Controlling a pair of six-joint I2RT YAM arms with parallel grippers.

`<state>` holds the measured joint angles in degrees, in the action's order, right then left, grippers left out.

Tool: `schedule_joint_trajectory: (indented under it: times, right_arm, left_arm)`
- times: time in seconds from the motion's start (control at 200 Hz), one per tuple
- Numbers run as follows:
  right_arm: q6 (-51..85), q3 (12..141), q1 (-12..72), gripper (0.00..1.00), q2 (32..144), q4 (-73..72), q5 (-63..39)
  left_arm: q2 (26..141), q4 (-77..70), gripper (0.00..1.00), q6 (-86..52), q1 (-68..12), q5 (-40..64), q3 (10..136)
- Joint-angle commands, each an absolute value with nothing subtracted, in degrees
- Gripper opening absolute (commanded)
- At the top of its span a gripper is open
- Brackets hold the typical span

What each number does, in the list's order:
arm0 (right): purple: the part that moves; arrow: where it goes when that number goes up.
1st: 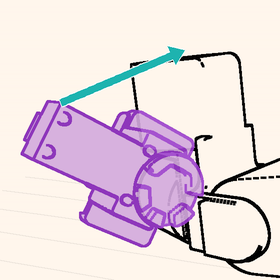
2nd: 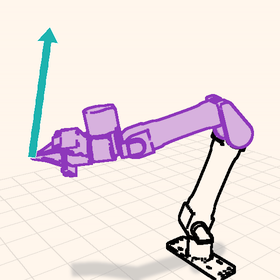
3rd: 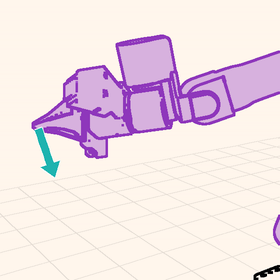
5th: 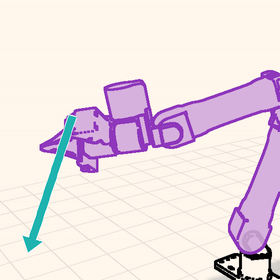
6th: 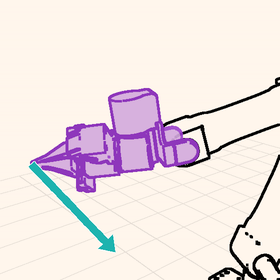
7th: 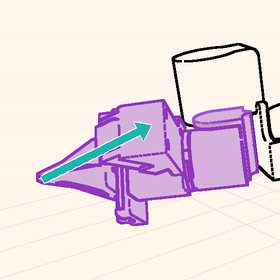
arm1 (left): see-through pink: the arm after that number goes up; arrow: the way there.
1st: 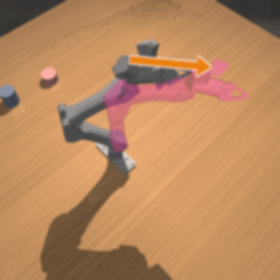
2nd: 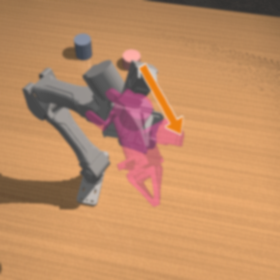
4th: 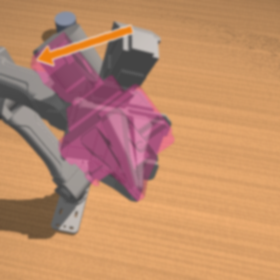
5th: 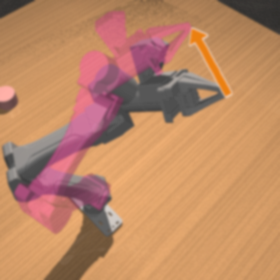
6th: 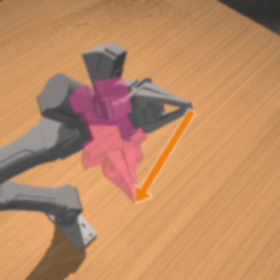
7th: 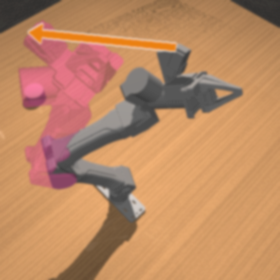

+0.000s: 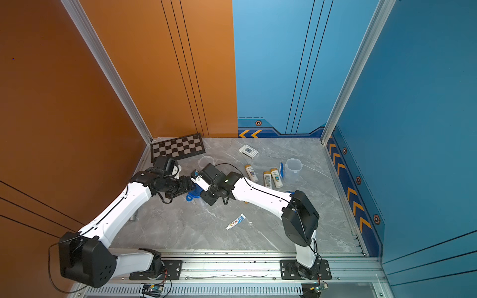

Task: Pack away toiletry kits
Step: Close the lid on the container.

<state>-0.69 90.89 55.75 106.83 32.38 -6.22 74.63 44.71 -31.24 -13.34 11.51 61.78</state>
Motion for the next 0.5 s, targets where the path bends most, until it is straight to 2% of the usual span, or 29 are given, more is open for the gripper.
schedule_joint_trajectory:
  times: [0.0, 0.265, 0.405, 0.496]
  right_arm:
    - [-1.2, 90.2, 55.8, 0.07, 104.8, 33.6, -4.6]
    - [-0.7, 89.8, 55.8, 0.08, 104.8, 33.7, -4.2]
    - [-0.9, 90.2, 55.8, 0.19, 104.6, 34.4, -3.7]
    - [-0.2, 90.4, 55.9, 0.29, 104.3, 34.7, -2.9]
  left_arm:
    - [75.7, 45.4, 0.75, -29.8, -14.0, 9.4, 63.3]
    - [77.8, 45.4, 0.63, -29.4, -14.4, 8.6, 63.4]
    - [77.9, 45.4, 0.58, -29.4, -14.4, 8.2, 62.8]
    - [78.0, 45.4, 0.57, -29.7, -14.4, 8.3, 62.4]
